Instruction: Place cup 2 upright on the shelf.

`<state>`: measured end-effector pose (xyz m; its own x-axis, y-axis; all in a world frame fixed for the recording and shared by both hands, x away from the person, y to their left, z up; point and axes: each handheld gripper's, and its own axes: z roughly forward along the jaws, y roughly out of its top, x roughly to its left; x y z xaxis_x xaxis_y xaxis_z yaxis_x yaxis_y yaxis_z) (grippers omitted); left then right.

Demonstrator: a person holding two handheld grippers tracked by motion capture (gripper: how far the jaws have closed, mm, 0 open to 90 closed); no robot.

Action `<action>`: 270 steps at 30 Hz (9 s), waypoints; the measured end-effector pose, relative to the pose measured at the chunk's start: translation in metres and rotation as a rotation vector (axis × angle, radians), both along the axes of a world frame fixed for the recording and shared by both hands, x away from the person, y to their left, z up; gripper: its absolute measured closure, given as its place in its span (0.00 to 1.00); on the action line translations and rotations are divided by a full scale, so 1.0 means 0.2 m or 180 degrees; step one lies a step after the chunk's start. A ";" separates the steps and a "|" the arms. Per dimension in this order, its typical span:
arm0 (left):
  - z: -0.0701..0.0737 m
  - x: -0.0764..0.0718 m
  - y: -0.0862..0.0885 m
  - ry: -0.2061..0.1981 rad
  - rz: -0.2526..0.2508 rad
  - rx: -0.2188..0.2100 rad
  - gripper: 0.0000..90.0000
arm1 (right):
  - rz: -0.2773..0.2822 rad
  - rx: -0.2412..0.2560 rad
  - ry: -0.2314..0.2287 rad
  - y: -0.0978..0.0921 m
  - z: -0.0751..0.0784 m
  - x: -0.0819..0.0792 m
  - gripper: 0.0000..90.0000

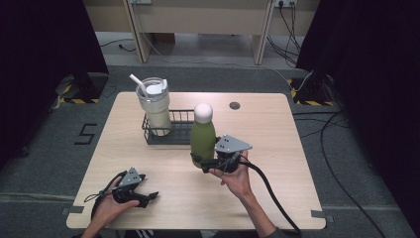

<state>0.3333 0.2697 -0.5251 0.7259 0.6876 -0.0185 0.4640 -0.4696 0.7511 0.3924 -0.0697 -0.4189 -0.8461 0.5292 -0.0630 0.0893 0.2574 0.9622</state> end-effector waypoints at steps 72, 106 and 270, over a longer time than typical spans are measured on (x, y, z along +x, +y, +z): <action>0.00 0.00 0.00 0.0001 -0.0005 -0.0012 0.15 | -0.0461 -0.0099 0.0110 0.33 0.14 0.71 0.23; 0.00 0.00 0.00 0.0006 -0.0017 -0.0017 0.16 | -0.0535 -0.0169 0.0257 0.37 -0.09 0.77 0.23; 0.00 0.00 0.00 0.0000 0.0000 -0.0013 0.16 | -0.0702 -0.0040 0.0397 -0.33 -0.16 0.08 0.17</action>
<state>0.3331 0.2695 -0.5252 0.7260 0.6874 -0.0214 0.4640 -0.4666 0.7530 0.4083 -0.1350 -0.4503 -0.7119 0.7018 0.0269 0.2625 0.2304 0.9370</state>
